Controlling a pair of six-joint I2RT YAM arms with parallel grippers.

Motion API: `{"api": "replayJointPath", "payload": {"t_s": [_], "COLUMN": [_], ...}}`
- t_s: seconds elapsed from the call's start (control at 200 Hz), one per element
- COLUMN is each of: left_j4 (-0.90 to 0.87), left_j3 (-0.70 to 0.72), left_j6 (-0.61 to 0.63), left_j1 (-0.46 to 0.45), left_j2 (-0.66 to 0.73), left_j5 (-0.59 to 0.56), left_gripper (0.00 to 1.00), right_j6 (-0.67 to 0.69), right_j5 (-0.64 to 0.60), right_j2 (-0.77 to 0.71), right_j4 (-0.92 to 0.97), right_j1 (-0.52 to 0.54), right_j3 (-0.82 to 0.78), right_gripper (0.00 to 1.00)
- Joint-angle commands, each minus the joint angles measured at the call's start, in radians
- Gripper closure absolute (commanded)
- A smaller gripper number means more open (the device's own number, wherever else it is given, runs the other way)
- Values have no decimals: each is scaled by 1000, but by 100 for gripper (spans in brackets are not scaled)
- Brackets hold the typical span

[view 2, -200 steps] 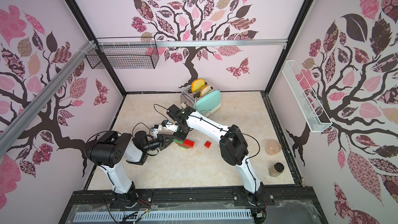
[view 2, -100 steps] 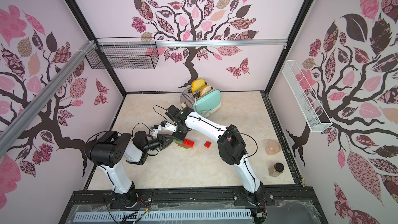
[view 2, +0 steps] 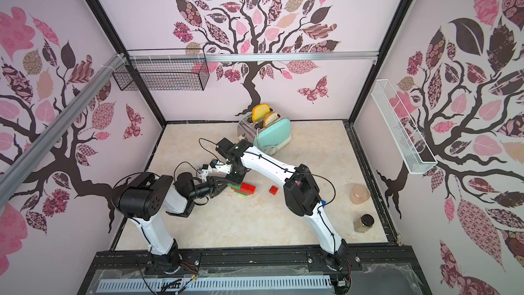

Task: Assemble a heart with lego
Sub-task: Assemble the lego brick with the lego brick.

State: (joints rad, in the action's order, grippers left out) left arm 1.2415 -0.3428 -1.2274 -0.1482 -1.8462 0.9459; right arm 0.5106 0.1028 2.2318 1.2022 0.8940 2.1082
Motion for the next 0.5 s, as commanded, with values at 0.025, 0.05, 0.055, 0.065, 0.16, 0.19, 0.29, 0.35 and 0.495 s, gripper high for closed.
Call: {"api": "replayJointPath", "payload": {"t_s": [0.025, 0.05, 0.055, 0.065, 0.16, 0.19, 0.29, 0.35, 0.495], "left_j4": [15, 14, 15, 15, 15, 15, 15, 15, 15], "left_j3": [7, 7, 7, 7, 8, 8, 8, 7, 8], "left_j6": [25, 25, 25, 25, 25, 25, 26, 26, 26], "left_j1": [2, 2, 1, 1, 2, 1, 2, 0, 2], "left_j2": [-5, -4, -4, -4, -2, -4, -4, -5, -5], "left_j5": [2, 1, 1, 2, 2, 2, 1, 2, 1], "left_gripper": [87, 87, 87, 87, 87, 87, 87, 87, 87], "right_j6": [27, 26, 27, 28, 40, 42, 52, 59, 72], "right_j5": [3, 4, 4, 4, 8, 4, -22, -41, -42], "right_j2": [55, 59, 60, 60, 56, 53, 54, 53, 47], "right_j4": [60, 63, 64, 65, 59, 53, 55, 47, 27], "right_j1": [7, 7, 7, 6, 9, 9, 15, 19, 27], "right_j3": [56, 61, 62, 62, 43, 32, 23, 11, -12], "right_gripper": [79, 78, 78, 79, 79, 78, 79, 79, 79]}}
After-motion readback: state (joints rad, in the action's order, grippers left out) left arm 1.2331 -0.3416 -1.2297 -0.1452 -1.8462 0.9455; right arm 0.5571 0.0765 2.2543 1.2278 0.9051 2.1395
